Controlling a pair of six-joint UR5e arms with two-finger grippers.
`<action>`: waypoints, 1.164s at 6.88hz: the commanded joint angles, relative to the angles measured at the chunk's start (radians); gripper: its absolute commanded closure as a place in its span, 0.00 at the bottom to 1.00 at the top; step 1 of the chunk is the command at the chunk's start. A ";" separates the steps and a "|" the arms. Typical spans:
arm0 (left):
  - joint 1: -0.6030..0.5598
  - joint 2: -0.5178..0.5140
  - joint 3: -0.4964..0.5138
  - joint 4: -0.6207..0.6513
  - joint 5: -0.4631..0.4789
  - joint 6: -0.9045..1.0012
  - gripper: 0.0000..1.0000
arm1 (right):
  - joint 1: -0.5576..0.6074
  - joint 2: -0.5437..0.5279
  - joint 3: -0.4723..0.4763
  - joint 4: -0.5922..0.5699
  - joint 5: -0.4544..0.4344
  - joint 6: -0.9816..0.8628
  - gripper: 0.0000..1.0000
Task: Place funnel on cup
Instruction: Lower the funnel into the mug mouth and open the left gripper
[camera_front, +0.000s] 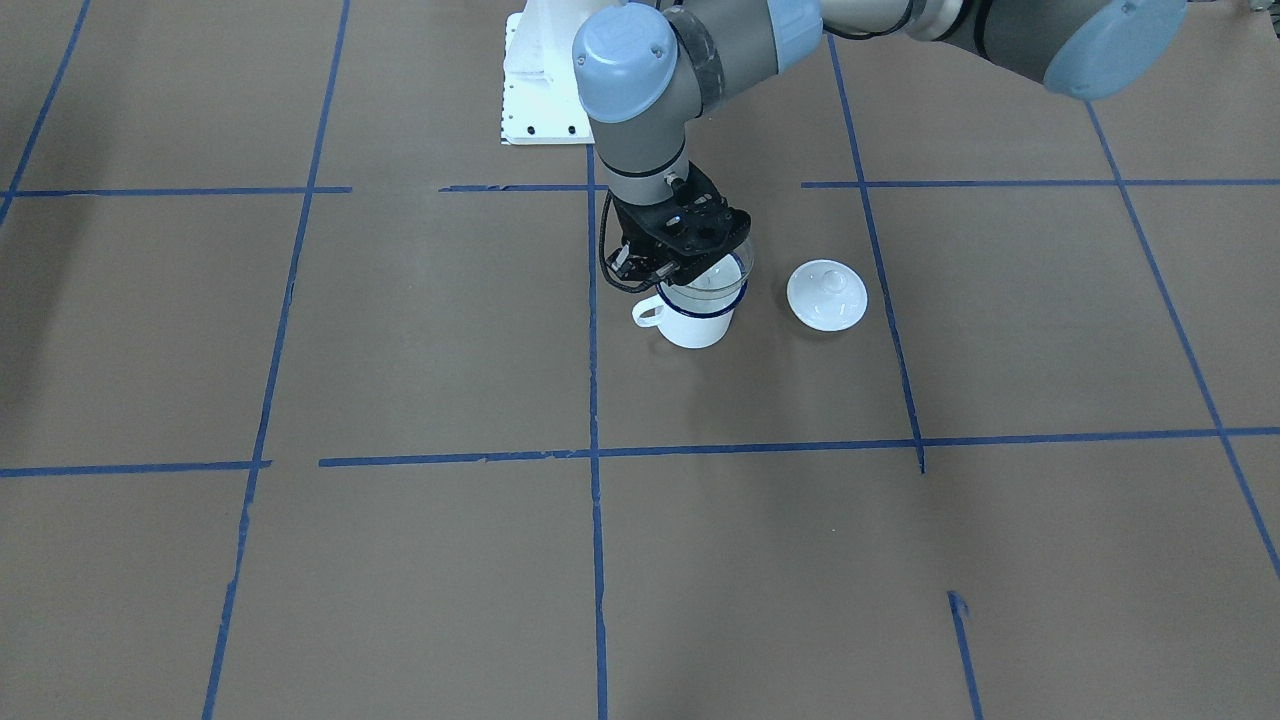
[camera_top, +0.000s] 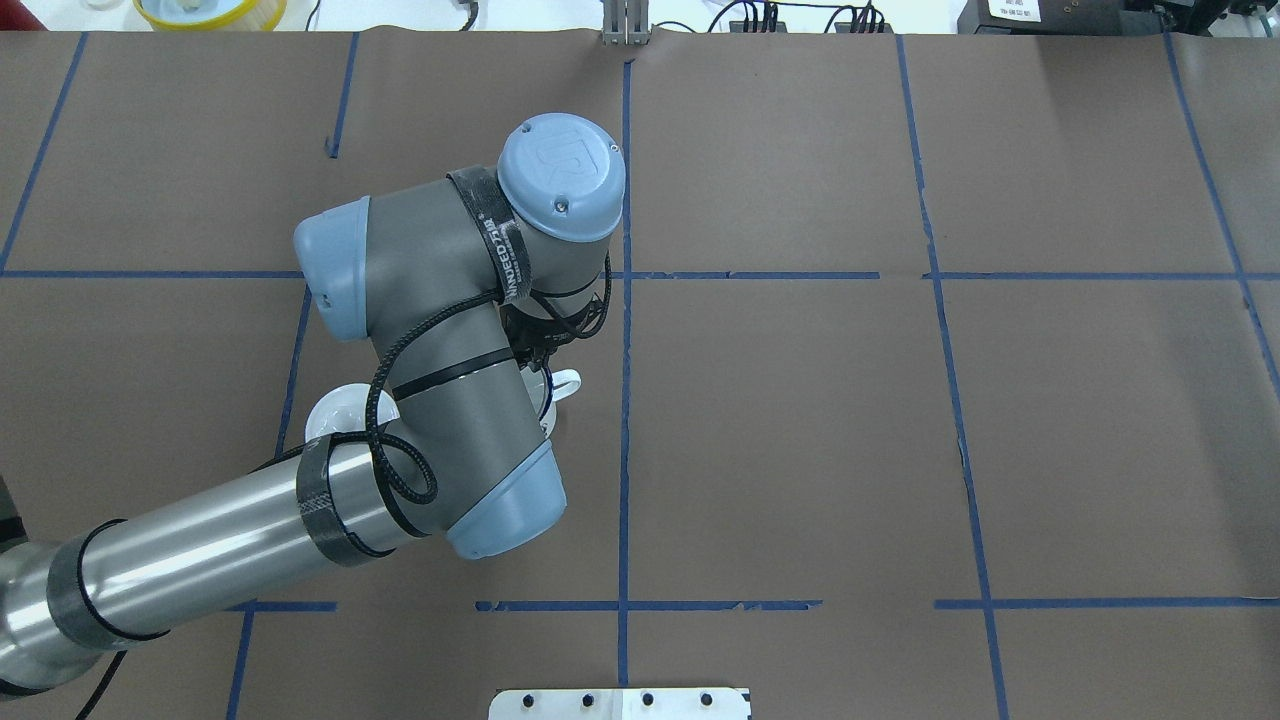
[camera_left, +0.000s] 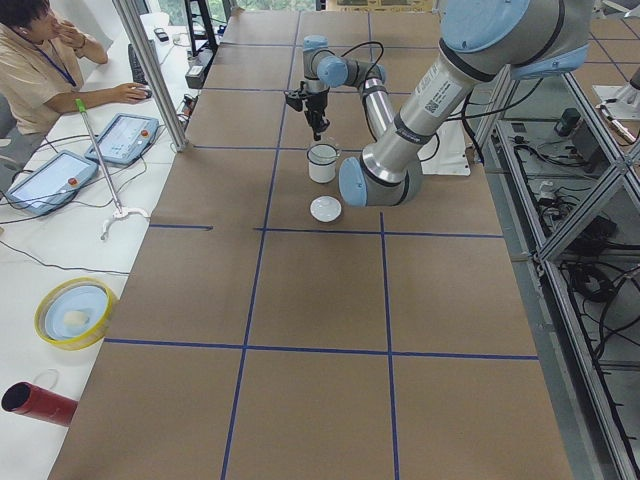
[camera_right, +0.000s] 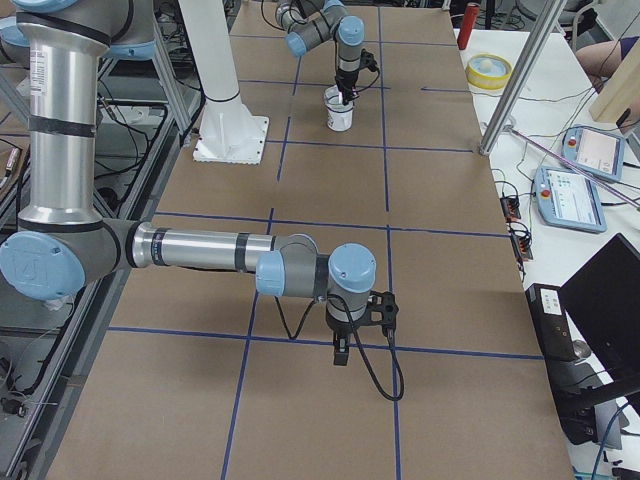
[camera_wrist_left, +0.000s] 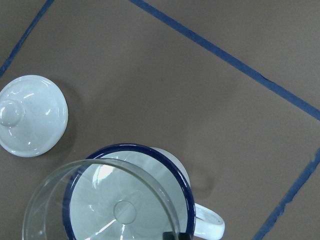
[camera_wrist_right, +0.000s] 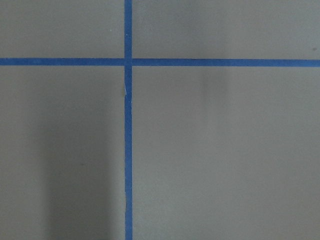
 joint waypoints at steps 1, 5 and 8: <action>0.000 0.000 0.004 -0.006 0.006 0.002 1.00 | 0.000 0.000 0.000 0.000 0.000 0.000 0.00; -0.005 0.001 0.004 -0.005 0.007 0.068 0.01 | 0.000 0.000 0.000 0.000 0.000 0.000 0.00; -0.087 0.044 -0.110 -0.005 -0.002 0.177 0.01 | 0.000 0.000 0.000 0.000 0.000 0.000 0.00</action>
